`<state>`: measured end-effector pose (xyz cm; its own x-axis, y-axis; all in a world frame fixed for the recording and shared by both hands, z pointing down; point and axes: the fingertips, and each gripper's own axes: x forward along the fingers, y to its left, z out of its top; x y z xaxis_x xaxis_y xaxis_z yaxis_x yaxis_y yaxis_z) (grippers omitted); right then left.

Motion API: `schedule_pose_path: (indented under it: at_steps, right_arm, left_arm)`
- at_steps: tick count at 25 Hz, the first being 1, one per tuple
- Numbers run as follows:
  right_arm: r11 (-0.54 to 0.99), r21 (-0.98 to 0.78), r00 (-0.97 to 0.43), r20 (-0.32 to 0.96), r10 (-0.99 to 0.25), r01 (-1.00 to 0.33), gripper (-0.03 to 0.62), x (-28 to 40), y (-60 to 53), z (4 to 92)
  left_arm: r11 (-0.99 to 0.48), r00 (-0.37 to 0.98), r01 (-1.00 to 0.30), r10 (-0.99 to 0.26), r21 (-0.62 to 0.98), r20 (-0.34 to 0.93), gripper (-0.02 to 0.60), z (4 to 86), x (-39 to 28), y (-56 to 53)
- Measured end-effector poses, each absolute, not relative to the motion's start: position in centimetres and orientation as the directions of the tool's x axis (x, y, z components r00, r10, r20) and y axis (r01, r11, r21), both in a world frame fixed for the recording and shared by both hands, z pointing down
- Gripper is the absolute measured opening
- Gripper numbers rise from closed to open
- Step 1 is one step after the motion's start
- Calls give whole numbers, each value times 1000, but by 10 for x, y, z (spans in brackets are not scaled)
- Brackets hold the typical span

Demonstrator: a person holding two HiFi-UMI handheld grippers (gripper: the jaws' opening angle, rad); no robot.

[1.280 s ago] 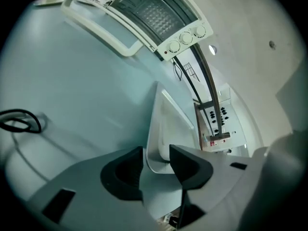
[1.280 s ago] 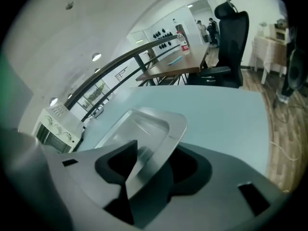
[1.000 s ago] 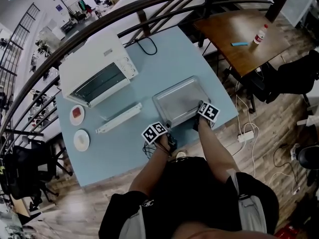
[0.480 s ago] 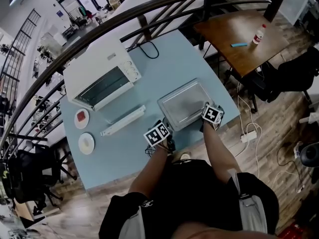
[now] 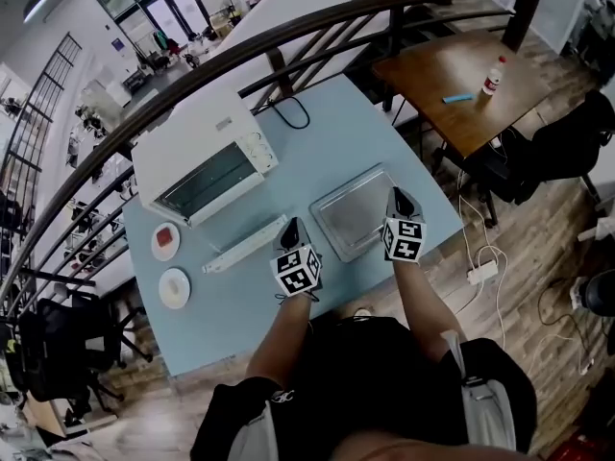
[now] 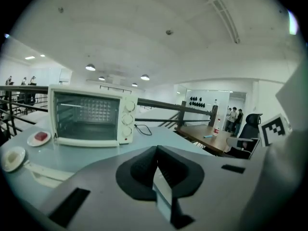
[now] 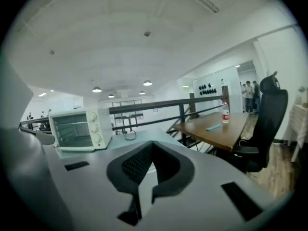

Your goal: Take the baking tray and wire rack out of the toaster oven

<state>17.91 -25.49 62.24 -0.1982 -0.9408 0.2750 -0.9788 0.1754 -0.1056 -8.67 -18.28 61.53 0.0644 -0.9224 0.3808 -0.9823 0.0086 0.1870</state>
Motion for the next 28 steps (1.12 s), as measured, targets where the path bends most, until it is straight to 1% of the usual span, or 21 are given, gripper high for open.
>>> schedule_pose_path:
  at_steps: [3, 6, 10, 19, 24, 28]
  right_arm:
    - [272, -140, -295, 182, -938, -952, 2, 147, -250, 584]
    - [363, -132, -377, 102, -921, -922, 2, 109, -243, 550]
    - [464, -132, -473, 46, -880, -876, 2, 51, -238, 522]
    - [634, -152, -642, 4, -767, -758, 2, -73, -227, 505]
    - [696, -159, -705, -1, -709, -700, 2, -127, -218, 498]
    - [731, -161, -740, -6, -673, -663, 2, -158, -212, 496]
  left_arm:
    - [21, 28, -988, -950, 154, 310, 15, 582, -106, -183]
    - [46, -8, -989, -966, 141, 258, 15, 555, -129, -175]
    - [106, -76, -987, -972, 123, 223, 15, 536, -169, -155]
    - [293, -260, -944, -943, 149, 209, 15, 522, -273, -106]
    - [365, -338, -922, -922, 128, 190, 15, 510, -315, -81]
    - [399, -375, -909, -909, 120, 180, 15, 506, -337, -70]
